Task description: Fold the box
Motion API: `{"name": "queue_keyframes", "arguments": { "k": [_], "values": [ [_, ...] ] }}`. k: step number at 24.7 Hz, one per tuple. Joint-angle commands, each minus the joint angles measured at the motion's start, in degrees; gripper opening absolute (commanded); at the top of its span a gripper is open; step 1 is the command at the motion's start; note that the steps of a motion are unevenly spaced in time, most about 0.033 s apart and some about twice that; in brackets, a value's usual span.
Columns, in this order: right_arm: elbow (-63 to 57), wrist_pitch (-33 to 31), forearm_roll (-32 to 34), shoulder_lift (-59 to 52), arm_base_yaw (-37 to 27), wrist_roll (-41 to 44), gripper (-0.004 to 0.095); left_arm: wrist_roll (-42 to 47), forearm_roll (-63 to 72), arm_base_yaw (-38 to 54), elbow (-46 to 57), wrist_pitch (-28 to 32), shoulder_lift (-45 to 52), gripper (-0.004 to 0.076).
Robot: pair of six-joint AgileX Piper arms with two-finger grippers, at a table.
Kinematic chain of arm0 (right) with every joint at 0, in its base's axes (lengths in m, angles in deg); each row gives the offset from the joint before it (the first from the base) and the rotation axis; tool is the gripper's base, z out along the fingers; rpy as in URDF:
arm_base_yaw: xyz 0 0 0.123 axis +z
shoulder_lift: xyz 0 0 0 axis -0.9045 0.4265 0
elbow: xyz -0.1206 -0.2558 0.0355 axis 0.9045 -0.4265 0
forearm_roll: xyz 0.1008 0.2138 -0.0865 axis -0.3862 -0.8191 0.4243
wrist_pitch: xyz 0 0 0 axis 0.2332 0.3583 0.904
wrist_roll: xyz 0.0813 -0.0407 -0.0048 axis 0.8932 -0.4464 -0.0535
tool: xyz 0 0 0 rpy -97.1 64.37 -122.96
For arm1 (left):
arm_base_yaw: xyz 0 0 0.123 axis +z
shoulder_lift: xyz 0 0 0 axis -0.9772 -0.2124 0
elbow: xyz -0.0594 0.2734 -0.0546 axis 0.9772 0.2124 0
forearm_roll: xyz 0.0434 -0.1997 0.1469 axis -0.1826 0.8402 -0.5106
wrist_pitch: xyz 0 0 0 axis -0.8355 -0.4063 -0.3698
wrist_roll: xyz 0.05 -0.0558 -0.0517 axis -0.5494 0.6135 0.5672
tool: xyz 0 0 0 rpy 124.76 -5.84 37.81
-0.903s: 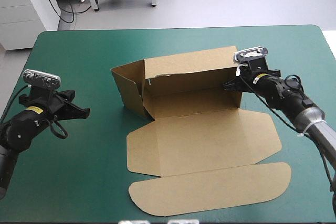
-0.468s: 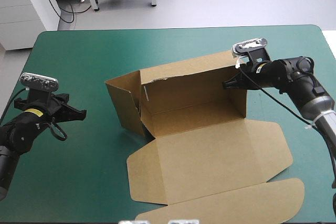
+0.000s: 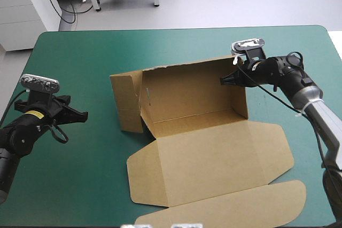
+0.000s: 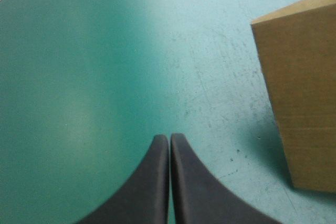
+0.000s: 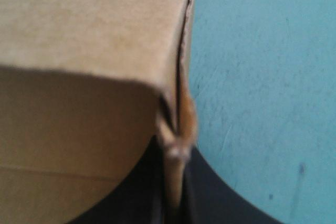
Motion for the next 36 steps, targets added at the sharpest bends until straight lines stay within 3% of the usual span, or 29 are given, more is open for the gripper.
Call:
{"name": "queue_keyframes", "arguments": {
  "k": [1, 5, 9, 16, 18, 22, 25, 26, 36],
  "values": [
    [0.8, 4.7, -0.8, 1.9, -0.1, -0.2, -0.0017, 0.6, 1.0, -0.1, -1.5, 3.4, 1.0, -0.0008],
    [0.8, 8.1, -0.4, 5.2, -0.1, -0.8, 0.0023, 0.6, 1.0, -0.1, -1.5, 3.4, 1.0, -0.0008],
    [1.5, 8.7, -0.8, 6.9, -0.1, -0.8, 0.0166, 0.6, 1.0, -0.1, -1.5, 2.4, 1.0, -0.0008],
    [7.8, 3.2, -0.7, 4.2, -0.1, -2.5, 0.0672, 0.6, 1.0, -0.1, -1.5, 1.7, 1.0, -0.0008],
    [11.2, -0.7, -0.2, 2.7, -0.1, -2.6, 0.0759, 0.6, 1.0, -0.1, -1.5, 1.3, 1.0, -0.0008],
    [18.3, -11.2, 1.5, 0.2, -0.1, -2.6, 0.0771, 0.6, 1.0, -0.1, -1.3, 1.3, 1.0, -0.0008],
    [25.6, -25.2, 1.5, -1.8, -0.1, -4.6, 0.0771, 0.6, 0.8, -0.1, -1.3, 1.3, 1.0, -0.0008],
    [26.5, -26.7, 1.8, -1.8, -0.1, -4.7, 0.0770, 0.6, 0.8, -0.1, -1.3, 1.3, 1.0, -0.0008],
    [27.0, -25.0, 2.1, 6.4, -0.2, -4.0, 0.0770, 0.6, 0.8, -0.1, -1.3, 1.0, 1.0, -0.0008]
  ]
}}
